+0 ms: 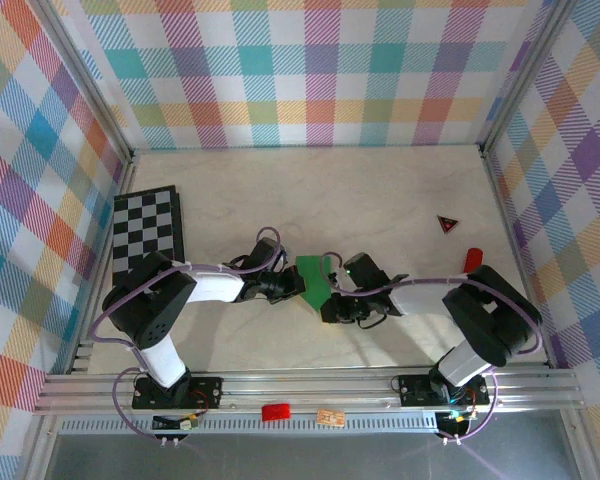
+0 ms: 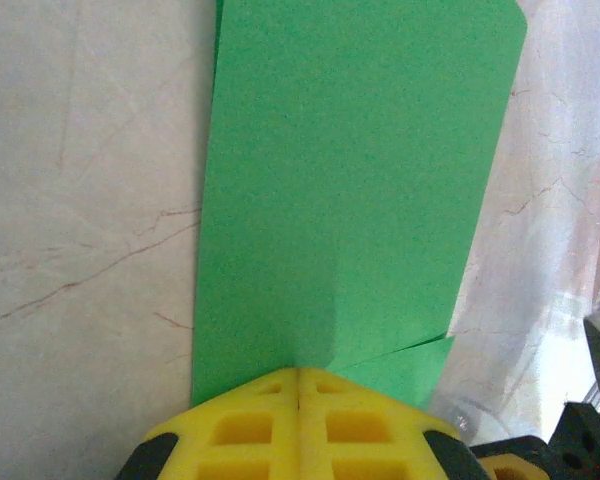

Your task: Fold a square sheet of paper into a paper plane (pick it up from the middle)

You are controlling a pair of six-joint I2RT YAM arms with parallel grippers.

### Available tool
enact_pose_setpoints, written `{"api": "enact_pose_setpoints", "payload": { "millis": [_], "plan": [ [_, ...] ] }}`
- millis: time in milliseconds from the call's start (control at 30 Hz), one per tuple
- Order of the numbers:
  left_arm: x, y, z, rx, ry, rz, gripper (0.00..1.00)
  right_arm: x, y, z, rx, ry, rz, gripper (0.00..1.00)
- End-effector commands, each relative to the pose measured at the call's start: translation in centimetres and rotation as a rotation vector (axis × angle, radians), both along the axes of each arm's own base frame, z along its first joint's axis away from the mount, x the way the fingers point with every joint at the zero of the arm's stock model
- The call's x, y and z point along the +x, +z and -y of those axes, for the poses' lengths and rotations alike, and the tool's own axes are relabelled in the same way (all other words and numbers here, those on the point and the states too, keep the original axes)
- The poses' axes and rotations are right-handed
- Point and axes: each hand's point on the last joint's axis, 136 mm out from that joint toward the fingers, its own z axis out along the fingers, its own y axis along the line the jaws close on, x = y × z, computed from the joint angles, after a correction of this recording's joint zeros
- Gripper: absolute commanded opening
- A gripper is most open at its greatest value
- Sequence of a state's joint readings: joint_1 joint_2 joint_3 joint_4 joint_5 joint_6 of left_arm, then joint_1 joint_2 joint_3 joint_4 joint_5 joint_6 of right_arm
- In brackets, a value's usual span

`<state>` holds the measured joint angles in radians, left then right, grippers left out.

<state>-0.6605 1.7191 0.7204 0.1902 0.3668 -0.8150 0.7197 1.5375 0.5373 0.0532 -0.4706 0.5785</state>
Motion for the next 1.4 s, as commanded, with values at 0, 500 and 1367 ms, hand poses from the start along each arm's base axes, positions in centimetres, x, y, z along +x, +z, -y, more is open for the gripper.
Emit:
{"api": "enact_pose_setpoints", "payload": {
  "millis": [0,500,1367],
  "plan": [
    [-1.5,-3.2,-3.0,0.141,0.058,-0.066,0.0,-2.6,-2.1,2.9,-0.093,0.0,-0.064,0.17],
    [-1.0,0.0,-1.1,0.032,0.151,0.002,0.0,3.5,3.4,3.7,-0.111,-0.192,0.244,0.35],
    [2.1,4.2,-2.0,-0.221,0.072,-0.01,0.48,6.5,4.6,0.4,-0.021,-0.175,0.209,0.48]
  ]
}}
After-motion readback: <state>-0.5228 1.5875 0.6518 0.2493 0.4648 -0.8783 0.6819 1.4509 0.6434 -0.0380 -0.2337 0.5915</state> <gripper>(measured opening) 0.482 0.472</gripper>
